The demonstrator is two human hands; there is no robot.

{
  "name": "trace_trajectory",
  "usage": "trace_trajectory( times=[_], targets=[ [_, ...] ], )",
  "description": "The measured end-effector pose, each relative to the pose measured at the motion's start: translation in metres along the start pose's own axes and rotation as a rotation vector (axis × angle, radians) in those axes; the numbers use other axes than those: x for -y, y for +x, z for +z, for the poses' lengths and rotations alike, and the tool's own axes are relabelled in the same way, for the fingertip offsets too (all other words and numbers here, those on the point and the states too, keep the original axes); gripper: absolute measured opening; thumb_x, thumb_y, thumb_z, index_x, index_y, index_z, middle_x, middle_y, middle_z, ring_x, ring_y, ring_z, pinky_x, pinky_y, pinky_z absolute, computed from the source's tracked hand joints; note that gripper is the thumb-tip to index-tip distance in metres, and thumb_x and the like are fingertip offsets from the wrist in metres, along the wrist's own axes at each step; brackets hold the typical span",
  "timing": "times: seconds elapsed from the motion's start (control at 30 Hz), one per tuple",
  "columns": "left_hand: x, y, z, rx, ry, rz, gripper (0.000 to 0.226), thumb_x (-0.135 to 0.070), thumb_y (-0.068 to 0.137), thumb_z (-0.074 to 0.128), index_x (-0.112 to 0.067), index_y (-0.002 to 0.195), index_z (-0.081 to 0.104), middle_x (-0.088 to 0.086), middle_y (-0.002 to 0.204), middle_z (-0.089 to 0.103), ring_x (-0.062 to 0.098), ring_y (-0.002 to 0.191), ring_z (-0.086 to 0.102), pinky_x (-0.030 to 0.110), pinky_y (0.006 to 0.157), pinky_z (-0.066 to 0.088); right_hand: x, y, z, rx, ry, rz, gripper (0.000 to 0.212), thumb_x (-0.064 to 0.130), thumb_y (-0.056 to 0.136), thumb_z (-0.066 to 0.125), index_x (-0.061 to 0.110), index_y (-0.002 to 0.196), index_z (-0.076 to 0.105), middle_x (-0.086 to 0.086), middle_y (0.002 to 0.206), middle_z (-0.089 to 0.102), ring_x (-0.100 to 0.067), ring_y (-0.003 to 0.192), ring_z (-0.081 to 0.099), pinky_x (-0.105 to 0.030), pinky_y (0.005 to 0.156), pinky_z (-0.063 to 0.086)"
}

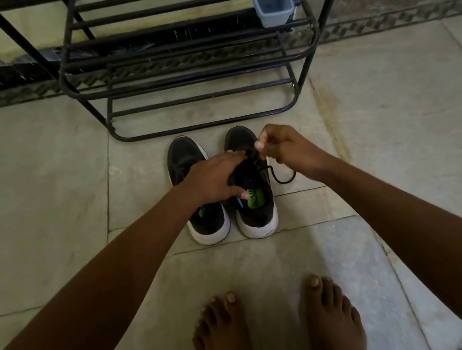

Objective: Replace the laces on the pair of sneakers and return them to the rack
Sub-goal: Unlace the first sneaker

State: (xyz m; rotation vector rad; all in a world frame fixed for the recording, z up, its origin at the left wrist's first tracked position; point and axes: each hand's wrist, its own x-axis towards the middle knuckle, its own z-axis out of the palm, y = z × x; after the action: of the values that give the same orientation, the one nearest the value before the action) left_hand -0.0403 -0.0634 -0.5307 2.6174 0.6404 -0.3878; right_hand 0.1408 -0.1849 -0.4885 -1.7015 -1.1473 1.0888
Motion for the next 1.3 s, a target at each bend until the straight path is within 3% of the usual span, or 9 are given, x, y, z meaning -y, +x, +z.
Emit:
trace_trajectory(
  times=[0.23, 0.33, 0.47, 0.63, 0.77, 0.87, 1.07, 1.17, 1.3],
  targets=[
    [-0.003, 0.000, -0.001, 0.023, -0.009, -0.019, 0.105, -0.059, 0.081, 0.076, -0.025, 0.163, 0.020, -0.001, 0.169, 0.024, 0.018, 0.156, 0.019, 0.051, 0.119, 0.034, -0.005, 0.008, -0.011, 0.125, -0.643, -0.036, 0.011, 0.026, 0.087, 0.079, 0.015, 0.085, 0.077, 0.006, 0.076, 0.064, -0.005, 0.070, 0.060, -0.019, 0.068, 0.040],
    [-0.004, 0.001, -0.002, 0.019, -0.014, -0.020, 0.106, -0.059, 0.080, 0.078, -0.026, 0.163, 0.021, 0.000, 0.168, 0.027, 0.020, 0.155, 0.022, 0.053, 0.118, 0.036, -0.006, 0.003, -0.006, -0.015, -0.461, -0.183, 0.008, 0.019, 0.090, 0.075, 0.014, 0.084, 0.075, 0.002, 0.081, 0.060, -0.005, 0.075, 0.055, -0.011, 0.070, 0.040],
    [-0.005, 0.001, -0.003, 0.014, -0.027, -0.019, 0.104, -0.057, 0.080, 0.079, -0.029, 0.162, 0.022, -0.001, 0.167, 0.029, 0.020, 0.155, 0.022, 0.052, 0.117, 0.037, -0.009, -0.005, -0.003, -0.127, 0.166, -0.007, 0.020, 0.016, 0.105, 0.053, 0.009, 0.087, 0.059, -0.014, 0.091, 0.070, -0.021, 0.088, 0.069, -0.029, 0.083, 0.051],
    [-0.005, 0.001, -0.002, 0.026, -0.004, -0.033, 0.104, -0.059, 0.081, 0.078, -0.028, 0.163, 0.022, -0.003, 0.169, 0.023, 0.017, 0.156, 0.019, 0.049, 0.119, 0.034, -0.003, -0.003, -0.001, -0.160, 0.453, 0.033, 0.025, 0.013, 0.110, 0.038, 0.014, 0.086, 0.046, 0.004, 0.063, 0.045, -0.009, 0.056, 0.045, -0.026, 0.060, 0.038],
    [-0.004, 0.002, -0.001, 0.023, -0.011, -0.033, 0.105, -0.061, 0.079, 0.078, -0.029, 0.162, 0.021, -0.003, 0.168, 0.027, 0.019, 0.155, 0.022, 0.052, 0.116, 0.038, -0.001, 0.005, -0.001, -0.028, -0.323, -0.149, 0.012, 0.023, 0.097, 0.064, 0.014, 0.093, 0.057, 0.003, 0.080, 0.061, -0.009, 0.070, 0.058, -0.022, 0.062, 0.046],
    [-0.002, 0.003, 0.000, 0.024, -0.017, -0.026, 0.107, -0.062, 0.078, 0.078, -0.030, 0.162, 0.020, -0.003, 0.167, 0.029, 0.019, 0.155, 0.023, 0.052, 0.116, 0.038, -0.005, 0.014, -0.004, 0.206, -0.820, -0.233, 0.029, 0.020, 0.083, 0.079, 0.010, 0.106, 0.063, -0.006, 0.099, 0.061, -0.022, 0.088, 0.058, -0.031, 0.076, 0.049],
    [-0.004, 0.002, 0.000, 0.025, -0.016, -0.033, 0.105, -0.062, 0.079, 0.077, -0.030, 0.162, 0.021, -0.003, 0.168, 0.027, 0.017, 0.155, 0.022, 0.051, 0.117, 0.037, -0.014, 0.014, 0.006, 0.160, -1.034, -0.337, 0.022, 0.012, 0.091, 0.066, 0.010, 0.113, 0.067, -0.013, 0.114, 0.060, -0.028, 0.096, 0.064, -0.041, 0.081, 0.058],
    [-0.005, 0.000, -0.001, 0.028, -0.020, -0.036, 0.105, -0.061, 0.080, 0.077, -0.029, 0.162, 0.021, -0.003, 0.168, 0.026, 0.017, 0.155, 0.021, 0.051, 0.117, 0.037, -0.014, 0.010, 0.002, 0.143, -0.908, -0.364, 0.013, 0.010, 0.086, 0.068, 0.009, 0.098, 0.072, -0.010, 0.104, 0.056, -0.025, 0.089, 0.058, -0.040, 0.074, 0.054],
    [-0.006, -0.003, -0.002, 0.025, -0.024, -0.040, 0.104, -0.059, 0.081, 0.077, -0.029, 0.163, 0.020, -0.005, 0.169, 0.023, 0.015, 0.156, 0.019, 0.050, 0.119, 0.035, -0.014, -0.008, 0.001, -0.182, -0.208, -0.101, 0.014, -0.002, 0.079, 0.067, 0.009, 0.071, 0.068, -0.006, 0.090, 0.050, -0.021, 0.085, 0.052, -0.034, 0.076, 0.047]
  ],
)
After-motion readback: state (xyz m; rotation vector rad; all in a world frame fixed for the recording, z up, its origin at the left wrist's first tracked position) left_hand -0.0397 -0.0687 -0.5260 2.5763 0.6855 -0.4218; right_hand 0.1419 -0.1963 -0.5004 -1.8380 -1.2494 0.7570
